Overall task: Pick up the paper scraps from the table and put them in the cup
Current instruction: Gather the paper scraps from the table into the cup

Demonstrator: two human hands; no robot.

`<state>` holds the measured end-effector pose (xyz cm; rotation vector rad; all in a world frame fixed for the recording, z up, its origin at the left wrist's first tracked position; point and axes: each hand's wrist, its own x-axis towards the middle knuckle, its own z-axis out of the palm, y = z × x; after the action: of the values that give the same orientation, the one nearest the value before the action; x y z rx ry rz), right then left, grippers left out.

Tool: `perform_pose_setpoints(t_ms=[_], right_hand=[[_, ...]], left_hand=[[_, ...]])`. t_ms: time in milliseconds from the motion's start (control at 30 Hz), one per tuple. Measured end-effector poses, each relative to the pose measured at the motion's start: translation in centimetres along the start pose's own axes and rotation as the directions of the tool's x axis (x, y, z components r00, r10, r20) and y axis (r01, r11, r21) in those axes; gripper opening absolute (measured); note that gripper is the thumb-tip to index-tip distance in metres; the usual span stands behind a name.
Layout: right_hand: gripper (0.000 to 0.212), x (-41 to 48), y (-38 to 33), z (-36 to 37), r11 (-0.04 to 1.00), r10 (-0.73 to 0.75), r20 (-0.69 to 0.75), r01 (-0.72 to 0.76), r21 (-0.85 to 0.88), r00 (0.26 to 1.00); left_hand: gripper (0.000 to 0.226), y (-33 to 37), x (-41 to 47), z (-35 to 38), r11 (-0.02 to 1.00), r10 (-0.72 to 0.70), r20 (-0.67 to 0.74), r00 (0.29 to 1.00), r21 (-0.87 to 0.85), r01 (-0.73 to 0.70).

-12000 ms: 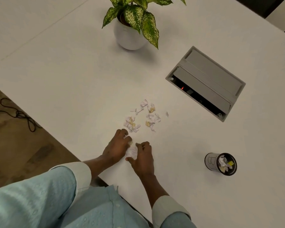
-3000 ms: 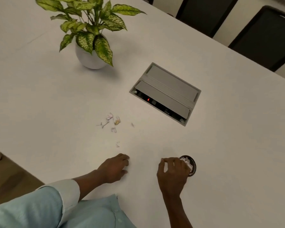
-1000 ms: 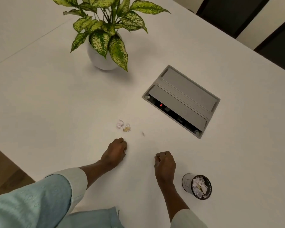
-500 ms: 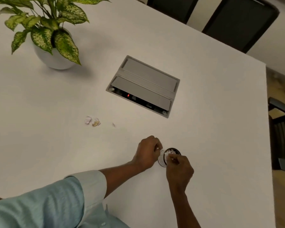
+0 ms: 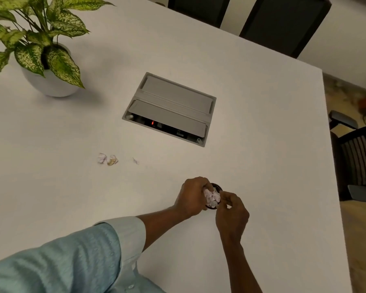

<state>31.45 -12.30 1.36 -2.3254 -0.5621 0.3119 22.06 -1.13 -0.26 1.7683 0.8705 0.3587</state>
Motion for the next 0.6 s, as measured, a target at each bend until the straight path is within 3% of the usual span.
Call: perform_pose_setpoints(t_ms=[133, 233, 367, 600], right_hand=[[0.025, -0.7, -0.9, 1.0, 0.997, -0.061, -0.033, 0.063, 0.034, 0.998], [0.021, -1.4, -2.4, 2.6, 0.992, -0.109, 0.020, 0.108, 0.064, 0.994], [0.027, -2.1, -4.2, 6.2, 0.964, -0.258, 0.148, 0.244, 0.105, 0.955], [0.021, -1.7, -6.7, 13.6, 0.945, -0.302, 0.434, 0.327, 0.019, 0.849]], left_hand=[[0.036, -1.2, -0.6, -2.2, 0.999, -0.002, -0.124, 0.992, 0.046, 0.007], [0.033, -3.9, -1.5, -5.1, 0.994, 0.004, -0.198, 0.980, 0.109, 0.018], [0.032, -9.0, -3.1, -10.3, 0.970, -0.083, -0.299, 0.951, 0.193, 0.146], [0.024, -16.1, -5.5, -19.9, 0.873, -0.254, -0.461, 0.850, 0.270, 0.407]])
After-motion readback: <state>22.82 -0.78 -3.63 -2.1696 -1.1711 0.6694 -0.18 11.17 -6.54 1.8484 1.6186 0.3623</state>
